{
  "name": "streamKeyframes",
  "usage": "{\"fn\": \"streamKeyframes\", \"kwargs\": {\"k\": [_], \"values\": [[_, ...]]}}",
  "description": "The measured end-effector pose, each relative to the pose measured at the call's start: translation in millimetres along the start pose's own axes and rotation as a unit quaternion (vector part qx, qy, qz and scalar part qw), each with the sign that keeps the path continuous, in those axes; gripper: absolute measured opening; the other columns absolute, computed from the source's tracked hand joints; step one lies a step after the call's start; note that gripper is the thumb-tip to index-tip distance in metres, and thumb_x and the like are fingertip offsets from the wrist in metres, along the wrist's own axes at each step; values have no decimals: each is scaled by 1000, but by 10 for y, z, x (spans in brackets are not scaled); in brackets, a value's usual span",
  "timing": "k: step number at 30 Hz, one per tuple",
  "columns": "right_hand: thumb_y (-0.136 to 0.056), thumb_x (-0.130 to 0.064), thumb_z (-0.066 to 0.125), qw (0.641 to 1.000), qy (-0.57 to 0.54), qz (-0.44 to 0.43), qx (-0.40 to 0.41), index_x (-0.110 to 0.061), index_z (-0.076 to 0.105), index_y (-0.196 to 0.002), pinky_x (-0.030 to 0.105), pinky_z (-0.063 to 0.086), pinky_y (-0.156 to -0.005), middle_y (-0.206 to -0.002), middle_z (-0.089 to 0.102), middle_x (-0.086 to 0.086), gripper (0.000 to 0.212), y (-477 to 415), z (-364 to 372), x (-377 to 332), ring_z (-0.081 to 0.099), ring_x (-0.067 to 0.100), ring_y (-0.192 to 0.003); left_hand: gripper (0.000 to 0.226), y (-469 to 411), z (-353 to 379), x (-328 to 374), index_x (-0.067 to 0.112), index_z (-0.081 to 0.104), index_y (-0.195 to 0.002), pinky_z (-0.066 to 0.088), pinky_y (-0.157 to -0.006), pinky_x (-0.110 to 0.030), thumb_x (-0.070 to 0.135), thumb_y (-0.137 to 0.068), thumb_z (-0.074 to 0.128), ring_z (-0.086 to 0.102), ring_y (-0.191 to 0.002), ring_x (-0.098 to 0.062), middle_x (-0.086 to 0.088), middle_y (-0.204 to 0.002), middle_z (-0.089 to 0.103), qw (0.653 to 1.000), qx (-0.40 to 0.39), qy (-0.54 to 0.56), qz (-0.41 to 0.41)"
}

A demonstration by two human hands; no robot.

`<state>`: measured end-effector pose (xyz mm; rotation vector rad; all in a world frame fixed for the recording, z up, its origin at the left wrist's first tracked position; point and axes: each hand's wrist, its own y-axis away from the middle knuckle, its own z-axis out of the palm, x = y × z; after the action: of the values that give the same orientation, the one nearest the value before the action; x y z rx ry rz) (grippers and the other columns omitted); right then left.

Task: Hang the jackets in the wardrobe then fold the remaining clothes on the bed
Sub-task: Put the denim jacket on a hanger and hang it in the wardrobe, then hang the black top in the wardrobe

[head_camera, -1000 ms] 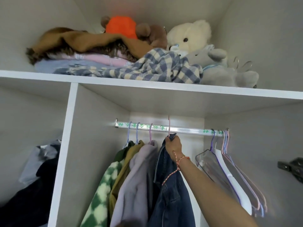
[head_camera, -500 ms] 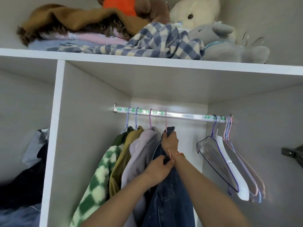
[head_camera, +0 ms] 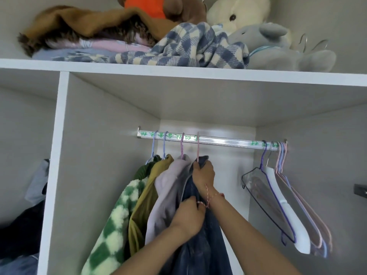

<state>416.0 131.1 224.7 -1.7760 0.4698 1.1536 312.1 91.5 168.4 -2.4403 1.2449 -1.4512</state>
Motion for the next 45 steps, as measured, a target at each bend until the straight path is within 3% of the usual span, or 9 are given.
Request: {"fn": "streamKeyframes", "kwargs": {"k": [9,13,17,22,26,29,37,42,45], "values": [[-97,-17,44,997,30,59,-27,3,23,-143,30,42,-92,-137,47,18,55,-440,204,-63,49,32,-120,36,-545,-237,1,14,41,-64,41,-76,-26,11,-99,35,51,-76,-17,0,-72,47,998,4,-51,-20],[-98,-21,43,996,-5,82,-35,-2,11,-147,32,41,-97,-141,43,19,62,-345,244,114,48,32,-122,35,-433,-86,-211,17,39,-68,33,-51,-13,14,-101,31,44,-66,-4,8,-67,36,996,13,-77,-30],[-92,-25,54,991,-46,85,-90,-3,38,-135,25,47,-82,-126,56,13,50,-223,171,154,58,24,-102,32,-279,-49,-253,17,42,-67,29,-43,-12,18,-99,39,40,-56,-5,3,-65,46,995,30,49,-77],[-92,-38,53,992,-32,28,-122,-9,45,-126,25,43,-83,-113,58,-2,45,424,10,313,56,15,-95,8,196,-64,-400,7,60,-92,47,-72,-22,9,-90,53,60,-80,-16,-9,-86,65,979,14,184,-80],[-80,-64,44,989,36,-28,-140,-15,52,-127,39,40,-103,-125,54,7,68,1001,-58,458,51,20,-115,23,752,-60,-687,26,55,-107,44,-75,-6,10,-90,57,61,-88,6,16,-96,65,981,27,188,-50],[-92,-51,40,980,137,-124,-76,-14,47,-136,35,25,-109,-144,36,8,58,1420,-141,384,32,23,-132,26,1113,-71,-910,24,53,-111,42,-74,-5,11,-89,60,58,-88,10,16,-100,62,987,-6,137,-80],[-89,-25,50,915,64,-381,-112,-12,68,-102,44,43,-94,-118,58,10,26,2596,146,146,49,26,-110,9,2107,-721,-1335,19,60,-90,47,-71,-20,16,-94,53,61,-84,-10,2,-87,65,967,71,128,-209],[-89,-34,47,865,2,-318,-387,-11,65,-104,23,38,-91,-109,56,3,33,3610,692,98,50,17,-104,20,3089,-1309,-1415,15,63,-92,51,-75,-28,31,-88,53,63,-77,-9,10,-75,66,949,105,102,-280],[-92,-29,55,780,-14,-251,-574,-12,62,-111,17,38,-89,-105,53,-3,26,4382,1032,47,50,11,-101,23,4027,-1646,-1610,6,61,-98,49,-72,-24,26,-91,53,64,-87,-19,-5,-90,67,912,167,77,-367]]}}
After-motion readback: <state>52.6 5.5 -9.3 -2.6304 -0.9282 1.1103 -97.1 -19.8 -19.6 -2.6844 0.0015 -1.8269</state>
